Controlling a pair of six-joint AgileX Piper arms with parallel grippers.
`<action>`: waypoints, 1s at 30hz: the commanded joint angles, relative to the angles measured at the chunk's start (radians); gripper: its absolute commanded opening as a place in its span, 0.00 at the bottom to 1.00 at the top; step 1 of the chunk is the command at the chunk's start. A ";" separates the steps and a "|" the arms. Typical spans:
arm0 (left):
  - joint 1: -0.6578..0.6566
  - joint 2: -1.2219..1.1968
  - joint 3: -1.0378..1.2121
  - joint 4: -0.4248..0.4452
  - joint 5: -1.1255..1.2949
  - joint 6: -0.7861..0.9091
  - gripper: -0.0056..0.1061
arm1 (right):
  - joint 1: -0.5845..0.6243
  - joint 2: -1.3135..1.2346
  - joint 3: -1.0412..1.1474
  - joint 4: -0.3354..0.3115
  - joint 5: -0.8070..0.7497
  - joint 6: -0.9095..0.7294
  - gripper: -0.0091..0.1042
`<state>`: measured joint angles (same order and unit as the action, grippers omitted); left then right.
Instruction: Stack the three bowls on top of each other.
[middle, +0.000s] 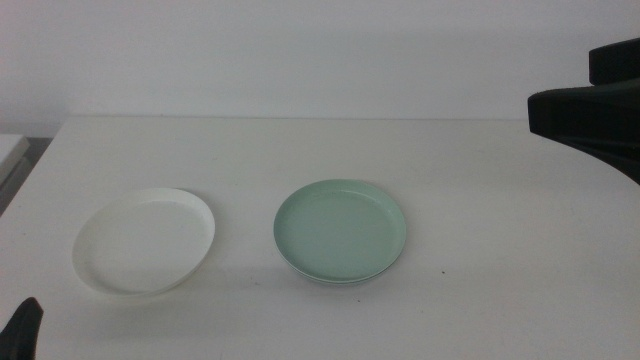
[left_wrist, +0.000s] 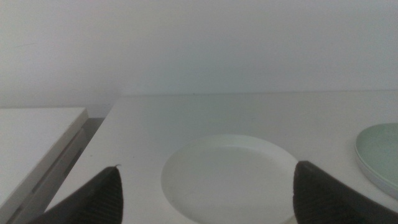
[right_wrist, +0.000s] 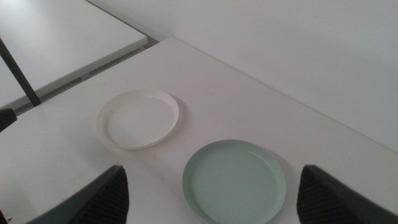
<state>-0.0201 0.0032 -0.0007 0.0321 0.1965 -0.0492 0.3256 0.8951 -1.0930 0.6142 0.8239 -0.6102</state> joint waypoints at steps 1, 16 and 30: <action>0.006 -0.003 0.001 -0.002 0.001 -0.005 0.89 | -0.006 -0.004 0.004 -0.005 -0.011 -0.011 0.87; 0.169 0.719 -0.878 -0.017 0.887 0.024 0.89 | -0.006 -0.004 0.004 -0.005 -0.011 -0.011 0.87; 0.169 1.346 -0.917 -0.040 0.610 0.033 0.89 | -0.006 -0.004 0.004 -0.005 -0.011 -0.011 0.87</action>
<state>0.1484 1.2940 -0.9033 0.0057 0.8553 0.0000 0.3256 0.8951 -1.0930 0.6142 0.8239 -0.6102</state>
